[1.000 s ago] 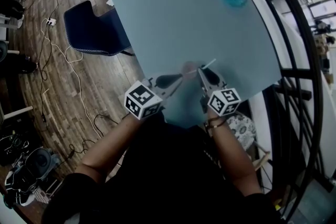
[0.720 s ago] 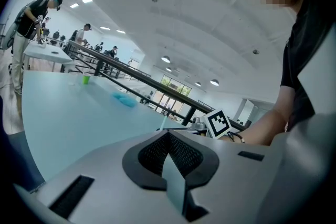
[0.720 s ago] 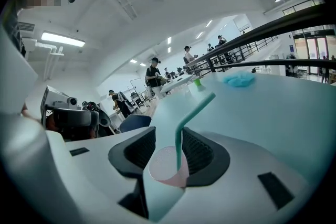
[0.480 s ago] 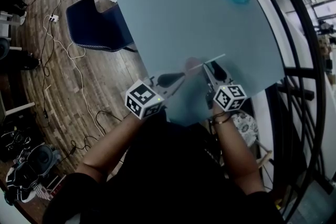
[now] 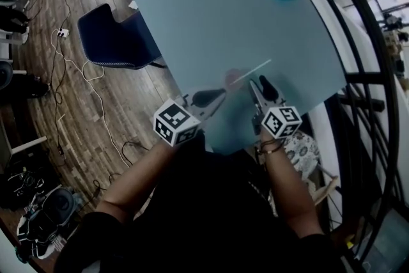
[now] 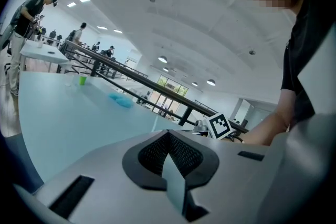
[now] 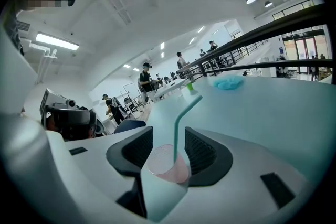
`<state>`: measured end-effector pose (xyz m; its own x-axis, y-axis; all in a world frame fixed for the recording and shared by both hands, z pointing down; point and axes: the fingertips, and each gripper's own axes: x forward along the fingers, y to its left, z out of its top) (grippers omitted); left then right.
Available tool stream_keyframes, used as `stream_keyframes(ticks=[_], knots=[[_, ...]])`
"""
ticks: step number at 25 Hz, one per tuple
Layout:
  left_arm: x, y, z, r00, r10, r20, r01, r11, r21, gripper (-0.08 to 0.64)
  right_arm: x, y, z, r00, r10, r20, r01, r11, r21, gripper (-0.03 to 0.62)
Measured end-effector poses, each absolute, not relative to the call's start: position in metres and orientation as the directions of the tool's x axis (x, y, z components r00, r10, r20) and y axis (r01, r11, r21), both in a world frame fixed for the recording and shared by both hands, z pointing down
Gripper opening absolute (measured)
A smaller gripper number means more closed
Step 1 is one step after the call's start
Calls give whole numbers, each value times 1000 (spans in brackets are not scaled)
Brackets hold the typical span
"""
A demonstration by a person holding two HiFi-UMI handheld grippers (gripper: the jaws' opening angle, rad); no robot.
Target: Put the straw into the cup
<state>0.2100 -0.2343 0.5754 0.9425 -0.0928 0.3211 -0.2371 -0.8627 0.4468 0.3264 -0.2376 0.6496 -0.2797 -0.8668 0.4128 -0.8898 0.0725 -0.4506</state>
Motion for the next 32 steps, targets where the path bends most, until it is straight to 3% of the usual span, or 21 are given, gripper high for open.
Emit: stream_keyframes(ticks=[6,10,12,21,27,32], knots=[[200,-234,557,955,-24,295,-153,-893,423,11,310,-230,617,-226,-901,371,-901,47,-432,180],[189,-228,546,961,34,274,-85,-907,413,11,290,-214,581,-190,-930,315,-911,47,-410,43],[186,-224,540,966,65,252,-44,-913,406,11,276,-205,565,-176,-941,288,-920,53,-388,16],[187,-188,510,960,204,192,118,-915,386,11,230,-157,501,-139,-970,200,-946,69,-318,11],[182,-160,490,960,217,174,135,-910,392,11,223,-125,476,-146,-976,164,-942,87,-323,12],[177,-145,488,967,160,199,71,-916,395,11,221,-92,471,-174,-973,151,-936,116,-332,12]])
